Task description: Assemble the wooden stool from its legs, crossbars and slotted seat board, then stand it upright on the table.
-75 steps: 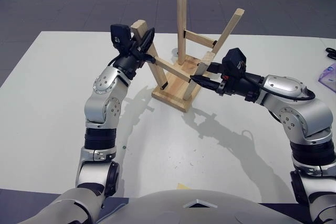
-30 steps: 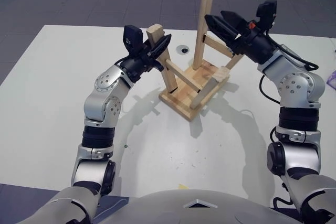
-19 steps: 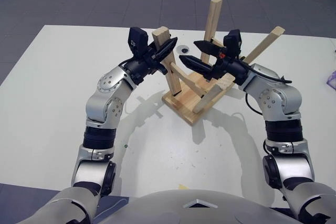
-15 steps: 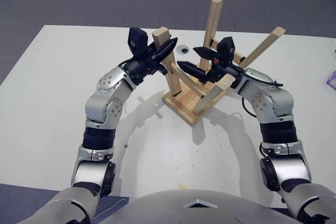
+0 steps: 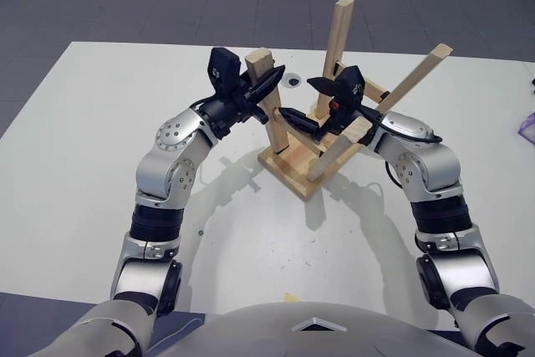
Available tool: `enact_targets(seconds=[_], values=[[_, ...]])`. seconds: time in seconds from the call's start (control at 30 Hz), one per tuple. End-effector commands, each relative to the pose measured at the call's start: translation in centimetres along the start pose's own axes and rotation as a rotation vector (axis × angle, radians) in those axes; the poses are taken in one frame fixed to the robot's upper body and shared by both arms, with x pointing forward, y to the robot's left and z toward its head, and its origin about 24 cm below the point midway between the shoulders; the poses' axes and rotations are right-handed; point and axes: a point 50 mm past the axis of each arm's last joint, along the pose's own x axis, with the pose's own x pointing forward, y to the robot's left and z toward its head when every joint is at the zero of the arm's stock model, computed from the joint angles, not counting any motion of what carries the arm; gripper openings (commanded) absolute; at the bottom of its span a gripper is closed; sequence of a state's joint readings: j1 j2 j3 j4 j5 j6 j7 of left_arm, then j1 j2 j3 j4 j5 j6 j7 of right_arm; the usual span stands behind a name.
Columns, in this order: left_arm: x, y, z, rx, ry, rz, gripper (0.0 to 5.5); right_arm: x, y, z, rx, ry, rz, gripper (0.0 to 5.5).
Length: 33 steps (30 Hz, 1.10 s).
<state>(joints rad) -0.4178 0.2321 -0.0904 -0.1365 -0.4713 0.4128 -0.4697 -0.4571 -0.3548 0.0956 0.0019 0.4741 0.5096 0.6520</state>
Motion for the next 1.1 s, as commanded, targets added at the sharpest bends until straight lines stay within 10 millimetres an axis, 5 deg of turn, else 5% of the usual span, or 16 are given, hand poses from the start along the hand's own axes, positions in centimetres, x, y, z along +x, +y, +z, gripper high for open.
enact_targets(seconds=[0.03, 0.2, 0.3, 0.67, 1.03, 1.1], values=[[-1.3, -0.6, -4.3, 0.004, 0.206, 0.026, 1.04, -1.7, -1.7, 3.2, 0.177, -0.238, -0.065, 5.40], [-2.6, -0.8, -5.2, 0.038, 0.224, 0.110, 1.05, -3.5, -2.3, 9.7, 0.169, -0.511, -0.084, 5.40], [-3.2, -1.0, -4.9, 0.065, 0.193, 0.161, 1.07, -3.8, -0.9, 11.7, 0.149, -0.578, -0.034, 5.40], [-0.9, -1.2, 3.0, 0.039, -0.116, 0.249, 3.09, -4.5, 0.6, 10.2, 0.159, -0.520, -0.035, 5.40], [0.9, -0.3, 16.1, 0.333, -0.438, 0.243, 4.71, -4.4, 1.1, 9.7, 0.176, -0.529, -0.055, 5.40], [1.7, -0.6, 17.2, 0.351, -0.462, 0.212, 5.06, -4.3, 1.2, 9.9, 0.177, -0.536, -0.059, 5.40]])
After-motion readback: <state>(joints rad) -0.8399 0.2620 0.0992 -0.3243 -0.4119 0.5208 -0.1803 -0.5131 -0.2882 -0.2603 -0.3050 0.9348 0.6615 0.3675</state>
